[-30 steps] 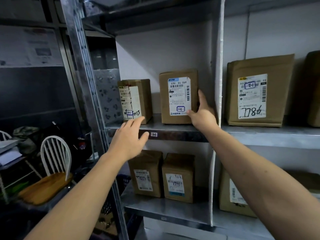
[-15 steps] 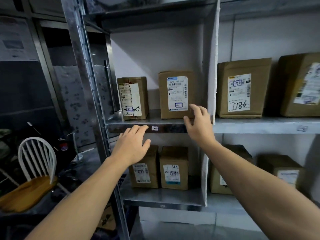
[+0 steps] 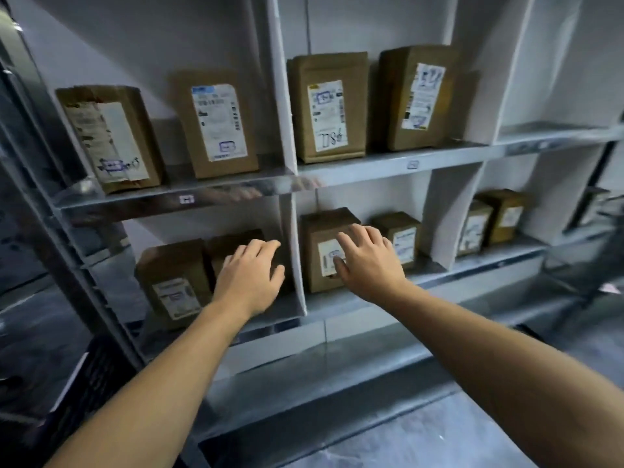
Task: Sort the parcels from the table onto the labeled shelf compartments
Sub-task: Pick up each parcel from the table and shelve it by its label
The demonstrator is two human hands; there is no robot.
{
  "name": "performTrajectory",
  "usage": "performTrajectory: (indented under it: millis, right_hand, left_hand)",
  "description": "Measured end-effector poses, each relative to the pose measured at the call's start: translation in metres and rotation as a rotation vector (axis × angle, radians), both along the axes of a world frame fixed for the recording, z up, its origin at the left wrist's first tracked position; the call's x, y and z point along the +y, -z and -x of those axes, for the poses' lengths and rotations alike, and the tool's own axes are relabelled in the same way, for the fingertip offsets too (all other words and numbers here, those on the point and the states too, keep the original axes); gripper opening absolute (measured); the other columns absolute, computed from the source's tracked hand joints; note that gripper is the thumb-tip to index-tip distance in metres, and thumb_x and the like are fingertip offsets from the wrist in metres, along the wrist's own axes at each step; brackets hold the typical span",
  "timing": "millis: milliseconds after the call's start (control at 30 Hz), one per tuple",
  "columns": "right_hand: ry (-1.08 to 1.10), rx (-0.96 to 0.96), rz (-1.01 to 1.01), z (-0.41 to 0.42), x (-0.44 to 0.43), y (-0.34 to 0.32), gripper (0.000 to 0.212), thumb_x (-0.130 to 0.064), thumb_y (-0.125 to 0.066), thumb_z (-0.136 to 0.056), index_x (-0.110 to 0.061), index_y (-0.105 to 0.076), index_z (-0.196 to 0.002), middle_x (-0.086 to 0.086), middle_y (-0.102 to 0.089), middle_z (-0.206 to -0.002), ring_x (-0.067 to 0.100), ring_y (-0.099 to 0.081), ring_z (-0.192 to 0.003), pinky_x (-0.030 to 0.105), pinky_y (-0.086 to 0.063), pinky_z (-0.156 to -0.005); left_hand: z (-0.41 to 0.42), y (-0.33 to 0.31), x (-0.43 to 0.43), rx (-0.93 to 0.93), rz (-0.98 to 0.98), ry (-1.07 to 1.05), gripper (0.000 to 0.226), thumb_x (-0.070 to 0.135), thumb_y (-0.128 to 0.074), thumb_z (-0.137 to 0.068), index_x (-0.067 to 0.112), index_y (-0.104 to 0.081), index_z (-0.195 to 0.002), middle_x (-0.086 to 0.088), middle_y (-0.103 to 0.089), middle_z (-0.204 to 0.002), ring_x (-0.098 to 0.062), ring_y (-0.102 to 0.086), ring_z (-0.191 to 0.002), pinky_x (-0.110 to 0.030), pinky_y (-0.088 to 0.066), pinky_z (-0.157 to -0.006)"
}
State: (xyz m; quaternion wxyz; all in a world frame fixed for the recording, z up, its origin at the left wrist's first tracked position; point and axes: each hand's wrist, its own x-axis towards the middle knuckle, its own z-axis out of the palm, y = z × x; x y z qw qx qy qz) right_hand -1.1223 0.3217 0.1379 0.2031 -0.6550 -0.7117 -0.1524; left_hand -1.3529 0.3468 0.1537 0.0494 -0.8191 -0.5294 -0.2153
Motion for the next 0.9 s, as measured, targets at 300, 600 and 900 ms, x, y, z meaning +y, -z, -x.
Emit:
performTrajectory:
  millis: [300,600,900]
  right_hand:
    - [0.318,-0.016,0.176,-0.129,-0.091,0.045,0.046,-0.046,-0.045,-0.099,-0.021,-0.046,-0.138,0.010,-0.047,-0.140,0.035,-0.044,-0.128,0.046,-0.041,-0.098]
    - [0.618,0.020,0.228,-0.305,-0.194,0.066,0.042,-0.047,-0.046,-0.097,-0.020,-0.049,-0.129,0.009,-0.054,-0.128,0.035,-0.052,-0.116,0.042,-0.045,-0.084]
    - [0.911,0.048,0.307,-0.502,-0.321,0.072,0.040,-0.048,-0.038,-0.100,-0.020,-0.048,-0.126,0.009,-0.054,-0.128,0.034,-0.053,-0.115,0.044,-0.045,-0.084]
  left_hand:
    - [-0.147,0.040,-0.023,0.151,0.072,0.256,0.050,0.044,-0.042,-0.096,0.025,-0.041,-0.143,0.001,-0.047,-0.140,-0.024,-0.043,-0.126,-0.039,-0.034,-0.103]
    - [-0.367,0.063,-0.069,0.264,0.066,0.566,0.047,0.044,-0.043,-0.095,0.025,-0.046,-0.138,-0.001,-0.052,-0.136,-0.026,-0.048,-0.122,-0.040,-0.038,-0.101]
    - [-0.615,0.073,-0.155,0.196,0.081,0.837,0.046,0.044,-0.046,-0.095,0.024,-0.047,-0.136,-0.002,-0.053,-0.134,-0.028,-0.050,-0.119,-0.041,-0.040,-0.099]
